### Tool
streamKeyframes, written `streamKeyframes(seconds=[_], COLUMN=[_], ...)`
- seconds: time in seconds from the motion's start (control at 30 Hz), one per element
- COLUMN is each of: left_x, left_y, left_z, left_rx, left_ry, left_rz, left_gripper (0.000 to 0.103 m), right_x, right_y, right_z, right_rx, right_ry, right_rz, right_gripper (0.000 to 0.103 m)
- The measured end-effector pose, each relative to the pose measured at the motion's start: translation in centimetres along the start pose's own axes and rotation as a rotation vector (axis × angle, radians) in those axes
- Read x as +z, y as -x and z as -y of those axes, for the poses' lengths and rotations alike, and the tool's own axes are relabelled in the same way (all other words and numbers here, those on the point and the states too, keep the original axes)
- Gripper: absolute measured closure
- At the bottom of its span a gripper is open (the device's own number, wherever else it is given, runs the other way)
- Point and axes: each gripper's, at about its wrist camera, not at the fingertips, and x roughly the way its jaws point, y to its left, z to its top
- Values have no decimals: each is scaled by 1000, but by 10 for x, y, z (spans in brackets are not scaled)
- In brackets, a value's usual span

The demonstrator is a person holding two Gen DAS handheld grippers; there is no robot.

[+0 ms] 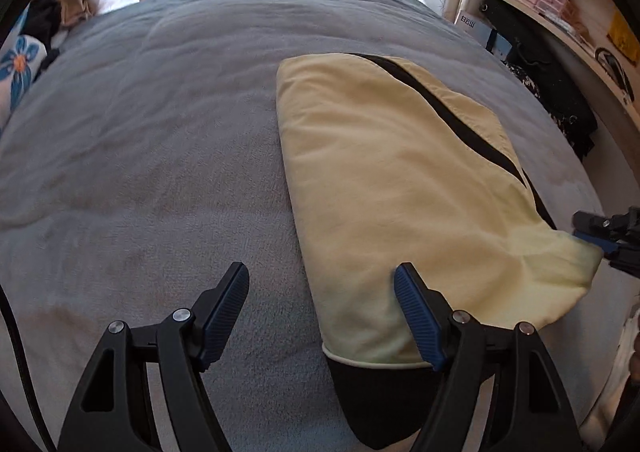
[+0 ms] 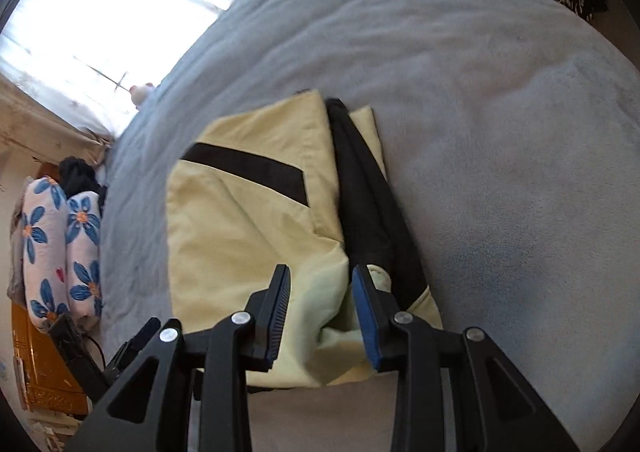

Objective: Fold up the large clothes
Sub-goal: 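Pinch and straighten the folded bundle edges with both tools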

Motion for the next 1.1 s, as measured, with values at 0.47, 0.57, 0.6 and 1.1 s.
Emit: streamKeyframes(seconds=[0.47, 0.57, 0.6, 1.1], left_x=[12, 13, 12, -7], left_y=[-16, -13, -12, -26], left_z=[4, 10, 12, 41], left_rx=[-61, -45, -43, -99], left_ry=[20, -1, -11, -79], left_rz=[-6, 2, 4, -15], left_gripper=[29, 29, 29, 29], right_x=[10, 1, -3, -24], right_y=[-57, -29, -13, -32], right_z=[-7, -20, -23, 18], right_rx=[35, 14, 18, -32], right_ry=[92, 183, 210, 51], right_rz=[-137, -22, 33, 88], right_gripper=[94, 98, 98, 93])
